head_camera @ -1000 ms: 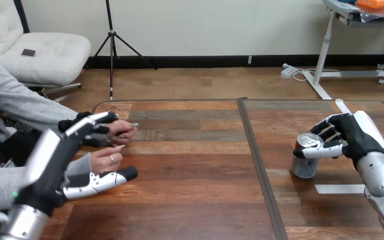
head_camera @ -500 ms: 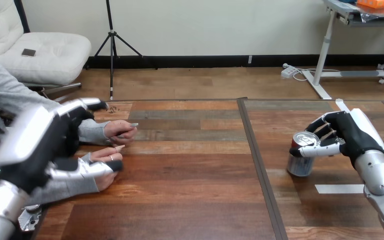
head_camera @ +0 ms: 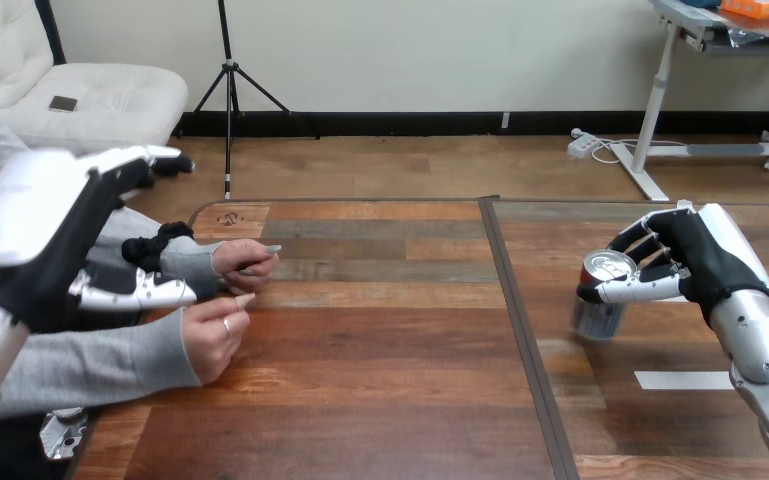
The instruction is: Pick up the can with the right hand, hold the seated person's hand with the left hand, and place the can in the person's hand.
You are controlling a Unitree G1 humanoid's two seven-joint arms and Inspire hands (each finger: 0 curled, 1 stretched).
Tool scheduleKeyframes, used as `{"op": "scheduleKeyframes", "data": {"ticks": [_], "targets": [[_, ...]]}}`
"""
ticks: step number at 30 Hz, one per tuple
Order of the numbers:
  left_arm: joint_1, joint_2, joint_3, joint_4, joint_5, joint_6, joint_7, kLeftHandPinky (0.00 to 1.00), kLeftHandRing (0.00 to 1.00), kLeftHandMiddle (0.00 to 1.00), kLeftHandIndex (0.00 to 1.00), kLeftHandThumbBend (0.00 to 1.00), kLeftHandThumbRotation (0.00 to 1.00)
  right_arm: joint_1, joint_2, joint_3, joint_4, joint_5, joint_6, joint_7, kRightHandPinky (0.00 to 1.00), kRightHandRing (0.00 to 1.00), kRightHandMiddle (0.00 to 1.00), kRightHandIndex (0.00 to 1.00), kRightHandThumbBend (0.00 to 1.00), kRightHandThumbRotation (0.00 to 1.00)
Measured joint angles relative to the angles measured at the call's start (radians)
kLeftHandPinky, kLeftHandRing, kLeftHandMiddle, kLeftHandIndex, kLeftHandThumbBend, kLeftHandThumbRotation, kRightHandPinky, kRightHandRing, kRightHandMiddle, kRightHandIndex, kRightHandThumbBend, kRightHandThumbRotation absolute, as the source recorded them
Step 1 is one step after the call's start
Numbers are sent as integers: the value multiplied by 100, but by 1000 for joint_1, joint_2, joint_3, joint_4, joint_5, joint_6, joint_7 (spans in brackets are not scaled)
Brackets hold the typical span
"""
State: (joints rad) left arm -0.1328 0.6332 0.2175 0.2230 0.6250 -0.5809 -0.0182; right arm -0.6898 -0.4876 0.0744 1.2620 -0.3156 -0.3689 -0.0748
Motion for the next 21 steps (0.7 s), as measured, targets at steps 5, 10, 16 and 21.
{"op": "scheduleKeyframes", "data": {"ticks": [5,10,16,21], "targets": [[-39,27,-48,55,40,-5,25,62,73,76,76,100,30,0,0,1,0,-2,0,0,37,41,46,46,73,0],[-67,44,-99,115,61,-4,31,65,74,77,77,100,30,0,0,1,0,-2,0,0,37,41,46,46,72,0],[-86,56,-160,187,80,0,31,67,75,78,78,100,33,0,-1,1,0,-2,0,0,37,41,46,46,72,0],[-103,61,-210,246,91,2,23,68,76,79,78,100,36,0,-5,1,0,-2,0,-1,37,42,46,46,72,0]]}}
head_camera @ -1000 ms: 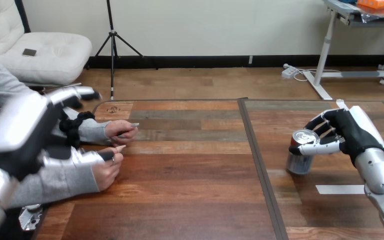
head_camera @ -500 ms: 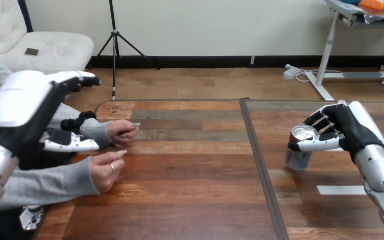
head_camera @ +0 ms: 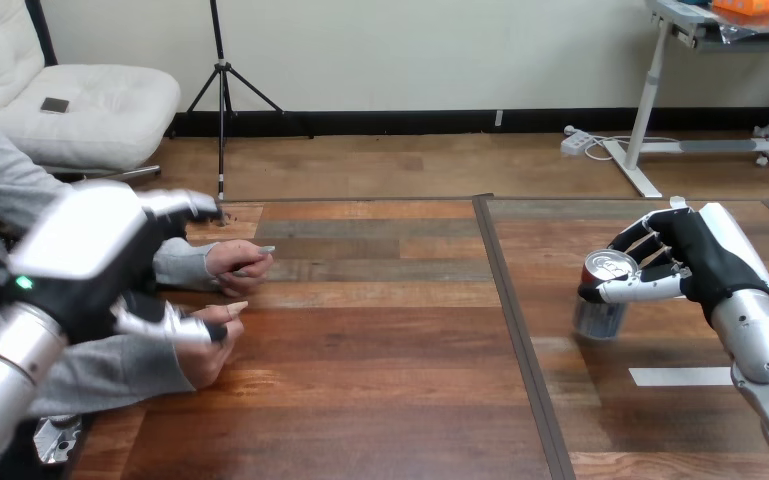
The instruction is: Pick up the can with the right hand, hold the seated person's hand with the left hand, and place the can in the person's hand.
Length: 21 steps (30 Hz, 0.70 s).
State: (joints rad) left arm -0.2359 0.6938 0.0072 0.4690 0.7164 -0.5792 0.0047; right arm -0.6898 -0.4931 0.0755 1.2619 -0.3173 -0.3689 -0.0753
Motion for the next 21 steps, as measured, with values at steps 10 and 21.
{"op": "scheduleKeyframes", "data": {"ticks": [10,21], "targets": [[-17,4,-62,44,-18,43,-106,72,79,81,80,100,31,0,-12,-1,0,2,0,0,38,42,45,46,73,0],[-41,12,-89,61,-85,100,-260,76,83,85,83,100,26,0,-15,-1,0,4,0,-2,38,42,45,46,72,0]]}}
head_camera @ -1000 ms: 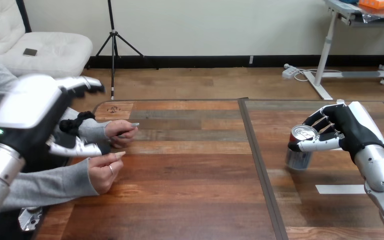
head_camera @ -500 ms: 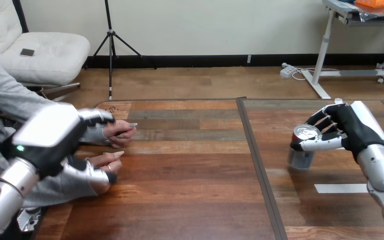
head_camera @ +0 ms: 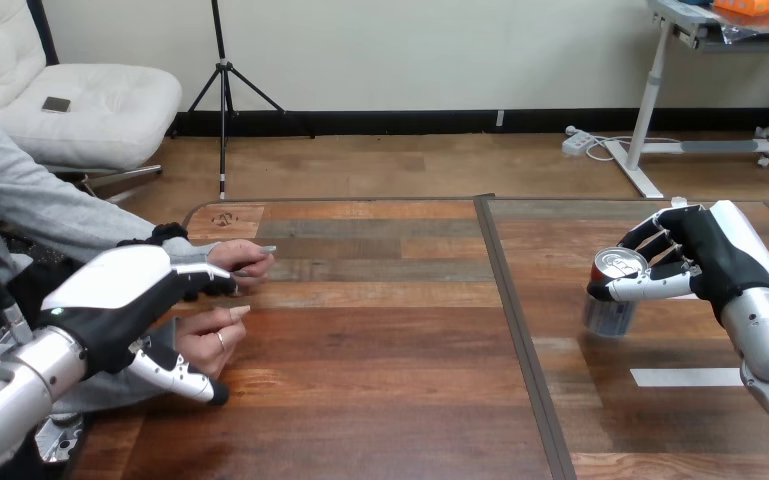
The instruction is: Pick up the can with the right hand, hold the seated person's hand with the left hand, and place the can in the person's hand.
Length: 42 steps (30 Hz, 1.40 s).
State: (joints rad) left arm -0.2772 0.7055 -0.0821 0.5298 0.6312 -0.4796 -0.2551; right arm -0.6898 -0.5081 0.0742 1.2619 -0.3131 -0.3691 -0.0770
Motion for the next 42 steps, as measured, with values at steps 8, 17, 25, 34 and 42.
{"op": "scheduleKeyframes", "data": {"ticks": [8,17,25,34,42], "targets": [[-23,1,-4,10,-39,36,-68,77,83,85,84,100,26,0,0,0,0,1,0,0,38,42,45,46,72,0],[-34,2,-11,13,-46,69,-85,76,83,85,84,100,26,0,0,-1,0,2,0,0,38,42,46,46,72,0],[-40,2,-24,28,-45,80,-83,77,84,85,84,100,25,0,0,-3,0,3,0,0,38,42,46,46,72,0],[-40,5,-43,54,-18,93,-45,77,84,85,84,100,29,0,0,-4,0,3,0,0,38,42,46,46,73,0],[-40,14,-68,78,18,102,-6,77,84,85,84,100,30,0,0,-4,0,3,0,0,38,42,45,45,73,0]]}}
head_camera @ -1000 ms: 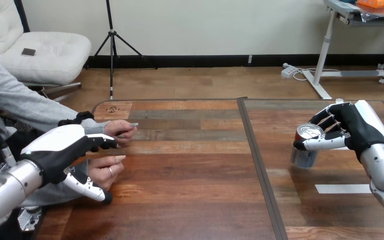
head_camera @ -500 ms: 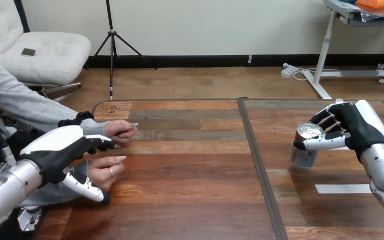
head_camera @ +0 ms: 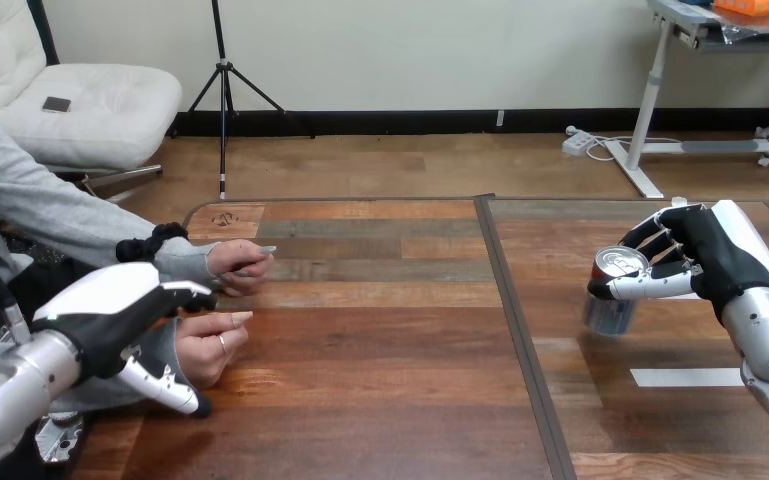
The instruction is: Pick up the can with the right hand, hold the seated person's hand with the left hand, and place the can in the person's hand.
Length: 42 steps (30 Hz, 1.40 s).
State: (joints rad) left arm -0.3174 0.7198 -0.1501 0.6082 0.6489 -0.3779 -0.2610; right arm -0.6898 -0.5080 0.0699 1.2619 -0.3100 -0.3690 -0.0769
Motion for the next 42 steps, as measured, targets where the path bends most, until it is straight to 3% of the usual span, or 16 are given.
{"op": "scheduleKeyframes", "data": {"ticks": [22,42], "targets": [[-8,21,-39,75,51,13,84,76,82,83,83,100,25,0,0,-2,0,1,0,1,37,41,45,46,71,0],[-20,22,-44,99,50,5,105,74,80,82,81,100,21,0,0,-3,0,1,0,4,38,42,46,46,72,0]]}}
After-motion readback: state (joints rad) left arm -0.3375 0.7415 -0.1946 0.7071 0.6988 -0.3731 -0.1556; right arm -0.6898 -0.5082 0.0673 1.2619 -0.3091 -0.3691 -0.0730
